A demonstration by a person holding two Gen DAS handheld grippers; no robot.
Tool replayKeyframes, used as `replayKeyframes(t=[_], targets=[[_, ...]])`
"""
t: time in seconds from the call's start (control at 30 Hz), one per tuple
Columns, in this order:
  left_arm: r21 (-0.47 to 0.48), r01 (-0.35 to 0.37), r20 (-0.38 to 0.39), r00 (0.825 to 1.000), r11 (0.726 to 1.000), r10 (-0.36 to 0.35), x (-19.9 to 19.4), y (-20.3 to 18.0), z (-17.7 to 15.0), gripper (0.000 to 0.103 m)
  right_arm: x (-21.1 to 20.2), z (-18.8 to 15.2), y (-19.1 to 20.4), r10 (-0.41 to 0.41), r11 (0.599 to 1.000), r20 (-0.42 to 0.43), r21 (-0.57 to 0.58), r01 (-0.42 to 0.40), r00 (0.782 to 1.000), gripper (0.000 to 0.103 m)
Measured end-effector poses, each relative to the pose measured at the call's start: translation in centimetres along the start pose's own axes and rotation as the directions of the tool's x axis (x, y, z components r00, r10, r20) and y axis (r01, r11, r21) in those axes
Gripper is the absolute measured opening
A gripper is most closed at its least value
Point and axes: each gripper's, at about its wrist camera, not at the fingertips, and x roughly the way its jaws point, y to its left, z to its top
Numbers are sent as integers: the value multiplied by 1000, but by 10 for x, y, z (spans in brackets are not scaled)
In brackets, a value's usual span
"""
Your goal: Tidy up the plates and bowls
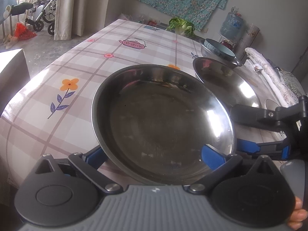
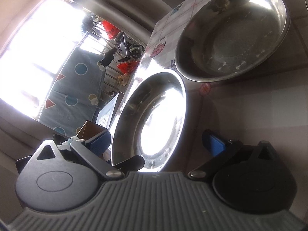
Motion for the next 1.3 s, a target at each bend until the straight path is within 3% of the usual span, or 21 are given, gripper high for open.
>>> replayKeyframes(t=[0.63,1.3], targets=[[15,0,5,1000,1000,0,-1,0,-1,103,-3,3,-5,2,998,-25,70,0,1000,102],[7,5,0,1000,1000,-5,0,0,0,103,-3,2,-2,-8,999,-16,46,9,1000,102]])
